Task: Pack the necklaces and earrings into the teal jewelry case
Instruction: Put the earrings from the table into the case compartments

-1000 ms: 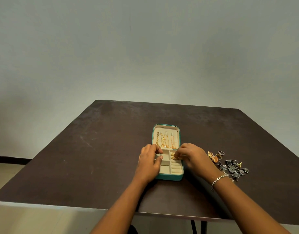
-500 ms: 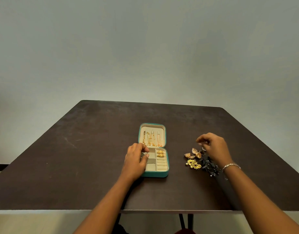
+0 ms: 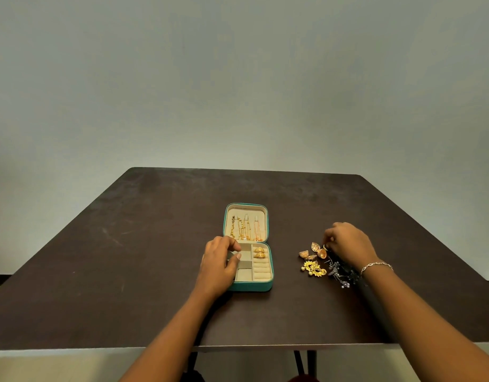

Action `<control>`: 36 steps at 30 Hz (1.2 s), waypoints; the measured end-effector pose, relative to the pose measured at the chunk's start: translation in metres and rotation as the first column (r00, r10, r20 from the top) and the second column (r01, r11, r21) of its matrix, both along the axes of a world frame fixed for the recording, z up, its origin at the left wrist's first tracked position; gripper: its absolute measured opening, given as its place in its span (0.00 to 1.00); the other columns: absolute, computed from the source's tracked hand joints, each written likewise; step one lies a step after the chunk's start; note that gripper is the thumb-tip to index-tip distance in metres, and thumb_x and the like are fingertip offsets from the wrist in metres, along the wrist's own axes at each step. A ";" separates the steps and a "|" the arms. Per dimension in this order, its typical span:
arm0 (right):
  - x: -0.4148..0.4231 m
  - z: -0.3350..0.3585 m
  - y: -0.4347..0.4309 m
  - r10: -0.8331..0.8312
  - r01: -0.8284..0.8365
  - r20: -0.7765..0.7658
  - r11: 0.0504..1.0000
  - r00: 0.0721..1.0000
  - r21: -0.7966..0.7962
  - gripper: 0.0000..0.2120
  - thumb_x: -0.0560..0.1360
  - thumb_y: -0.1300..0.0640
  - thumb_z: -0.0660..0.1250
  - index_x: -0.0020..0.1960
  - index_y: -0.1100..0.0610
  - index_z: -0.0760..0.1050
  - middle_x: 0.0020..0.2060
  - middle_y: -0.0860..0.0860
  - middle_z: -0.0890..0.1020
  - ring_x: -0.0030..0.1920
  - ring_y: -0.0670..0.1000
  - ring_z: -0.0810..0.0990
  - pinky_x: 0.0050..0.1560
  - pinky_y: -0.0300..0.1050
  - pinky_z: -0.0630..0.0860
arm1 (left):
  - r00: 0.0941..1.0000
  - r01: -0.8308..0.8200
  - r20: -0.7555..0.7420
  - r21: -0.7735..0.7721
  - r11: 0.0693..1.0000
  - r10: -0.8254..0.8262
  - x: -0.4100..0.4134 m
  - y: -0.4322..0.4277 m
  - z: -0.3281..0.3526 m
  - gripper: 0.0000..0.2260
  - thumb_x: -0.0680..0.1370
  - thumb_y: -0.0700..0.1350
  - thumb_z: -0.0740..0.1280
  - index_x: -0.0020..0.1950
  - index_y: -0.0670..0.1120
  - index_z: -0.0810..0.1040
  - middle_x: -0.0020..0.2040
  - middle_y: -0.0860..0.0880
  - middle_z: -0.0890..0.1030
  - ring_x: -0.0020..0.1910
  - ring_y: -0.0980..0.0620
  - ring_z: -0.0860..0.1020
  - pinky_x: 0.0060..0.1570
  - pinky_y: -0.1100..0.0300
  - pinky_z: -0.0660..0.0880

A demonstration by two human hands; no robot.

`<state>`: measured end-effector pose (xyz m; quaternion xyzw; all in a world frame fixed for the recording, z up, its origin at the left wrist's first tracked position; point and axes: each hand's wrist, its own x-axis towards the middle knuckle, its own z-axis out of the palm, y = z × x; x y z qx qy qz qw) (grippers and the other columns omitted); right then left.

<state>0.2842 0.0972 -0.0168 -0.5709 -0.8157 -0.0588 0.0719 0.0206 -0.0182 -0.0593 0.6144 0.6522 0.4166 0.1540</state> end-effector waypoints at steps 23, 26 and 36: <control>-0.133 -0.011 -0.078 0.443 -0.318 -0.437 0.889 0.783 0.330 0.04 0.66 0.61 0.72 0.38 0.57 0.78 0.36 0.51 0.78 0.37 0.50 0.77 0.32 0.42 0.74 | 1.000 0.001 -0.024 0.056 0.998 0.001 0.001 -0.004 0.002 0.08 0.76 0.47 0.66 0.53 0.47 0.73 0.50 0.55 0.69 0.55 0.57 0.67 0.51 0.64 0.69; -0.131 -0.012 -0.078 0.431 -0.325 -0.466 0.899 0.772 0.293 0.03 0.67 0.60 0.72 0.40 0.57 0.78 0.38 0.51 0.79 0.39 0.51 0.77 0.34 0.43 0.74 | 1.000 0.003 -0.017 0.064 0.998 -0.002 0.001 -0.004 0.002 0.07 0.76 0.46 0.65 0.52 0.46 0.73 0.50 0.54 0.69 0.54 0.57 0.66 0.48 0.67 0.67; -0.125 0.001 -0.074 0.401 -0.479 -0.609 0.877 0.684 0.039 0.06 0.70 0.62 0.70 0.47 0.57 0.80 0.44 0.51 0.82 0.43 0.48 0.79 0.46 0.42 0.75 | 0.997 0.012 0.075 0.008 1.000 -0.012 -0.001 -0.003 0.005 0.06 0.75 0.41 0.66 0.43 0.50 0.71 0.49 0.55 0.71 0.57 0.56 0.67 0.53 0.59 0.70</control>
